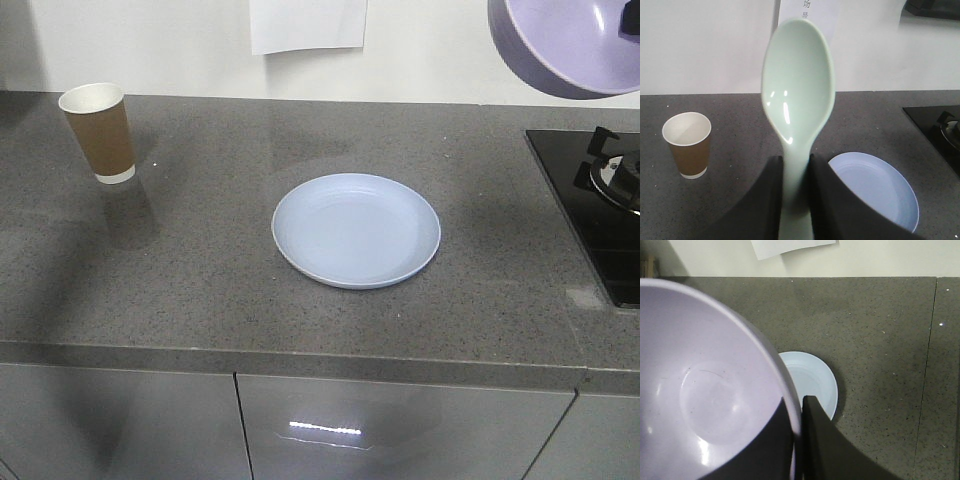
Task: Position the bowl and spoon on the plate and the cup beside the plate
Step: 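Drive closer, centering the pale blue plate in front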
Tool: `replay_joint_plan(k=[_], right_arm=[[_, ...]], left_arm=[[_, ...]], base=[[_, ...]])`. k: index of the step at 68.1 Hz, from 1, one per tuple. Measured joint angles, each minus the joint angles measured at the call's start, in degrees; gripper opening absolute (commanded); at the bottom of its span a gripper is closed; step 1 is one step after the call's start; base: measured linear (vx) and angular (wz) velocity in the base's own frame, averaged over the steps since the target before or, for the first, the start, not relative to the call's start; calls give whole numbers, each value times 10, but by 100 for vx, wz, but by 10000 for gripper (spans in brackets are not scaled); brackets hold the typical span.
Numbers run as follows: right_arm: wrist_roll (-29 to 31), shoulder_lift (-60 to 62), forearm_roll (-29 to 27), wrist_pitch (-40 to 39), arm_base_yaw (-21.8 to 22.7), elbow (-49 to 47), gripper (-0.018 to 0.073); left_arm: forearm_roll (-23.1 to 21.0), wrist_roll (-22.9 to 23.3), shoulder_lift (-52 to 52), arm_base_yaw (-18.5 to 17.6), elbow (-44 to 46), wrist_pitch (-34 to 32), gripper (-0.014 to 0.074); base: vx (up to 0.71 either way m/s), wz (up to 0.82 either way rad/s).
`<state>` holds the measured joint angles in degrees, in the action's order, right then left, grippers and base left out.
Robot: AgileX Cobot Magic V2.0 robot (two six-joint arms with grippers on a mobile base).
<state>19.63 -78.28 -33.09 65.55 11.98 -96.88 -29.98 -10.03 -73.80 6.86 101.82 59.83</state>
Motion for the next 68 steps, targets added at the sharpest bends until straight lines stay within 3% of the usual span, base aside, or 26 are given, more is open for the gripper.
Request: replay_joint_plan(k=[68], right_arm=[[0, 0, 0, 0, 0, 0, -10]], left_arm=[[0, 0, 0, 0, 0, 0, -7]], base=[[4, -1]])
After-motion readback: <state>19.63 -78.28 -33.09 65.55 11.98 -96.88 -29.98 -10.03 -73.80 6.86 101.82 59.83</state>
